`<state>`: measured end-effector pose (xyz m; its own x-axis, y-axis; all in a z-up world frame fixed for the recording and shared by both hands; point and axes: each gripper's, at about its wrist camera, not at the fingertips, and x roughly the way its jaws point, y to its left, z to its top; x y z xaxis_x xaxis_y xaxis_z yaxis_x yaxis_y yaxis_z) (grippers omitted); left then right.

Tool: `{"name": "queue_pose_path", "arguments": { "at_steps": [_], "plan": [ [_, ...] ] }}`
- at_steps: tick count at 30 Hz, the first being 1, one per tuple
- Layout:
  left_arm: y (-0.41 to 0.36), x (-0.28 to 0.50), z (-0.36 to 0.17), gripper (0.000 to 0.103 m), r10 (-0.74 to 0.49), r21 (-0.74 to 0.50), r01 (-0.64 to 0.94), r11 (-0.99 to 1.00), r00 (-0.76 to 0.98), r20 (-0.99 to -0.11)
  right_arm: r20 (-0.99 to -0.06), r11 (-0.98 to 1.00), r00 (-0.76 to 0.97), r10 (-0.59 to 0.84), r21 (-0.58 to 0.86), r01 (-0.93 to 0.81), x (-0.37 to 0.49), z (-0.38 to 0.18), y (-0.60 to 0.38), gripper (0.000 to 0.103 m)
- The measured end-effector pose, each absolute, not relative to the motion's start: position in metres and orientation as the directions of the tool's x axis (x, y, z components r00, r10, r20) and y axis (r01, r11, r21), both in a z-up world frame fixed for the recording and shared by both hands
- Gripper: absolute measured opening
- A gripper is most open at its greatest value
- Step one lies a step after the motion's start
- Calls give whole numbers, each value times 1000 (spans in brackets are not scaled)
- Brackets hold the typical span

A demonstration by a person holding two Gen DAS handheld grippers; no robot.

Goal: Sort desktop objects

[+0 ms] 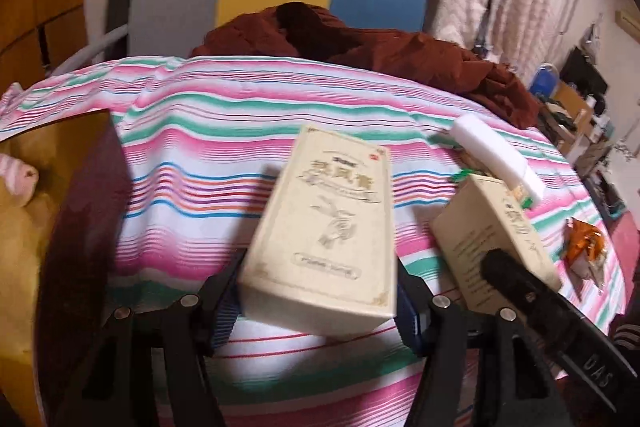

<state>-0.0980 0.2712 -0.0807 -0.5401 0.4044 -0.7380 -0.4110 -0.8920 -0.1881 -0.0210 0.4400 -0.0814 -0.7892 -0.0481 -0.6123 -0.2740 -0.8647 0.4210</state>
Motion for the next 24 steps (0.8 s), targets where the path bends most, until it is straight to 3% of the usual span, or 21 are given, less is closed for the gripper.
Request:
{"name": "queue_pose_path", "arguments": {
  "at_steps": [5, 12, 24],
  "plan": [
    [262, -100, -79, 57, 487, -284, -424, -860, -517, -704, -619, -882, -785, -29, 385, -271, -21, -77, 433, 58],
    [254, -74, -58, 57, 494, -234, -467, -853, -578, -650, -614, -906, -789, 16, 325, -272, -8, -67, 419, 54],
    [179, -16, -9, 57, 581, -288, -523, -802, -574, -577, -525, -853, -844, -108, 485, -193, 28, -33, 393, 54]
  ]
}}
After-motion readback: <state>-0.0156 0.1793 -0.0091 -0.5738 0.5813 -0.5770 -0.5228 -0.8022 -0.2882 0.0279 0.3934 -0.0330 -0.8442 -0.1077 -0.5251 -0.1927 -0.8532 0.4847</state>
